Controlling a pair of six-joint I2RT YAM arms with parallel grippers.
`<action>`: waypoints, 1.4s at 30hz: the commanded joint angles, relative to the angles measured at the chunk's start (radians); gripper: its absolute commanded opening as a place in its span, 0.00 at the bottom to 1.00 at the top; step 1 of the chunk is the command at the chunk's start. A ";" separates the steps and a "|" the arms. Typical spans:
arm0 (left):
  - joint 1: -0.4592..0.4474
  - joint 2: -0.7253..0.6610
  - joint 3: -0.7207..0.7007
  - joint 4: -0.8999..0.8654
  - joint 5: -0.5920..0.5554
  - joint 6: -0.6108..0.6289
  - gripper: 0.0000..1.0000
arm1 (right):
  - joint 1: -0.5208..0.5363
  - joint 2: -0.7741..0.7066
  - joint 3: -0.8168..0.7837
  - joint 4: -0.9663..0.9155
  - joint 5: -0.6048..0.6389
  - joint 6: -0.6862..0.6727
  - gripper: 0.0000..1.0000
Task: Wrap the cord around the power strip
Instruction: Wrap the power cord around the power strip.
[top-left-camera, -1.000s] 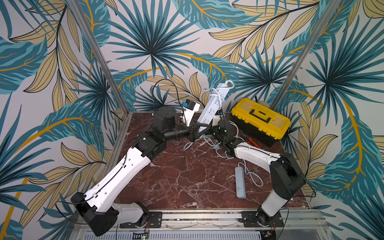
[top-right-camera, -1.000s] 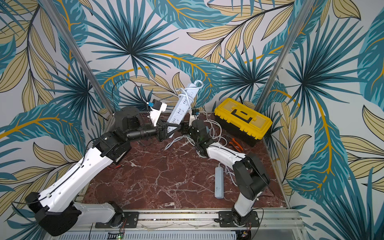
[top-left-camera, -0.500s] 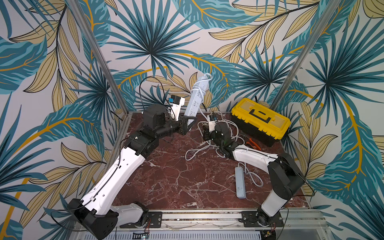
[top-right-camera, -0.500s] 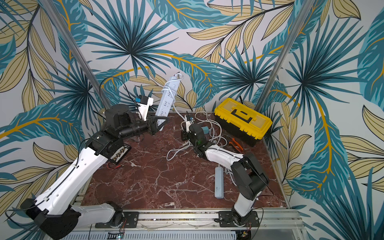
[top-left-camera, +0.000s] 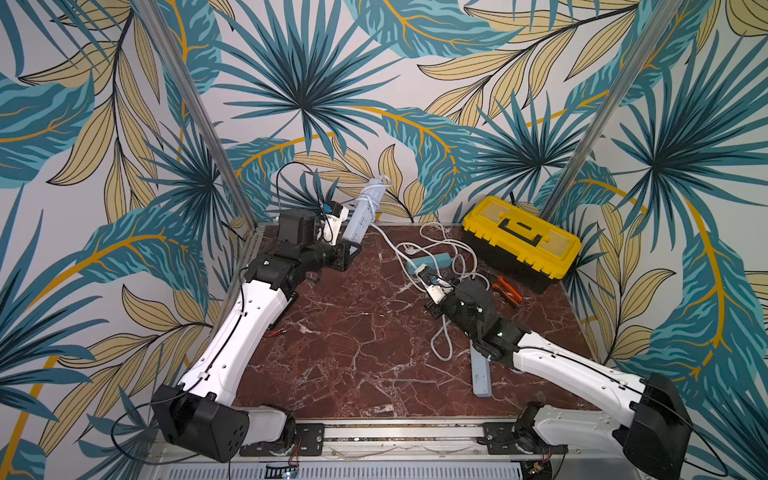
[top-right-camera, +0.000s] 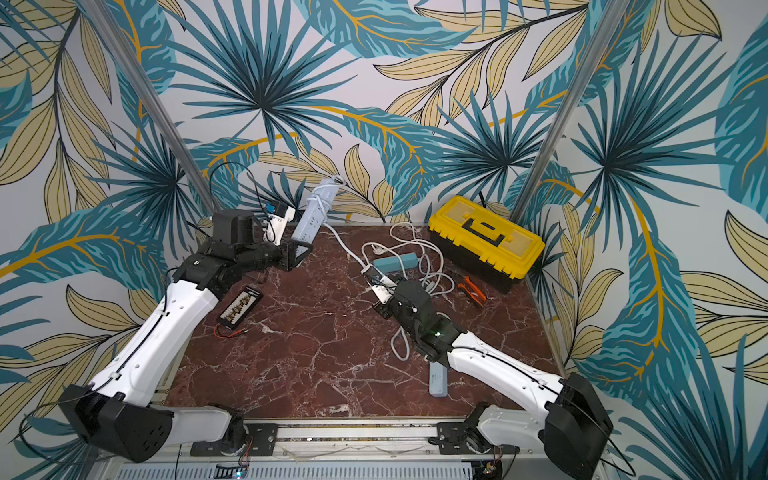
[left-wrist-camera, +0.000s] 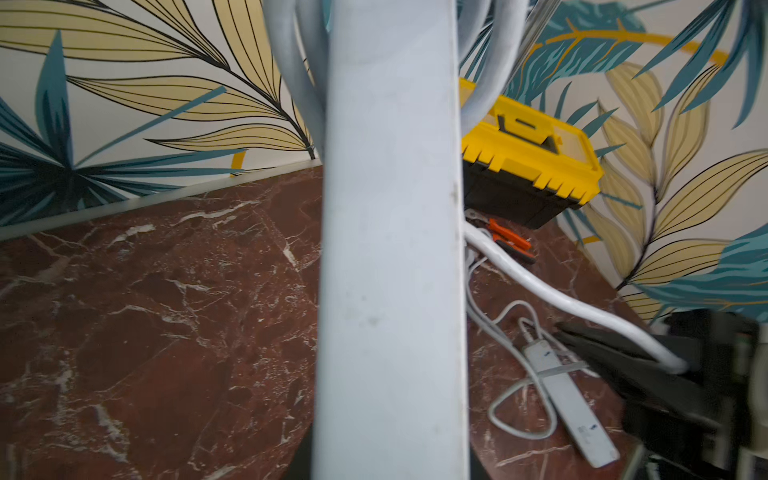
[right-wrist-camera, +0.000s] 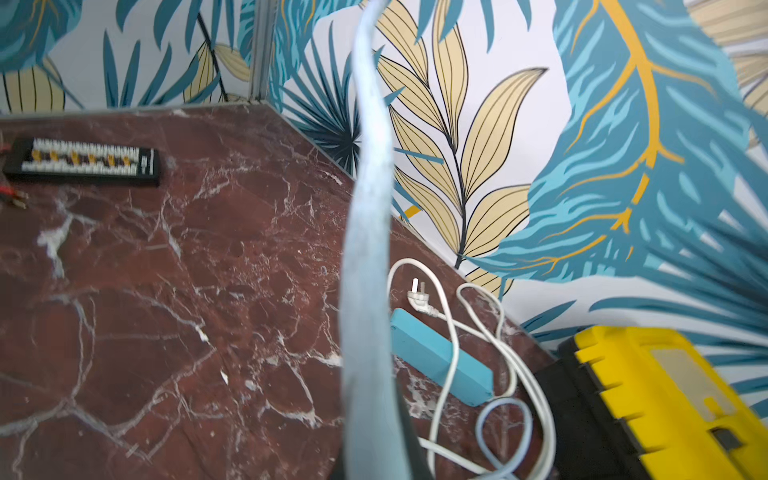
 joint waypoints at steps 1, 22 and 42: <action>-0.049 0.024 -0.037 0.044 -0.265 0.203 0.00 | 0.016 -0.066 0.066 -0.170 0.034 -0.220 0.00; -0.358 -0.112 -0.295 -0.176 0.034 0.524 0.00 | -0.174 0.202 0.686 -0.719 -0.308 -0.445 0.00; -0.358 -0.204 -0.077 -0.116 0.575 0.443 0.00 | -0.462 0.474 0.457 0.164 -1.020 0.497 0.50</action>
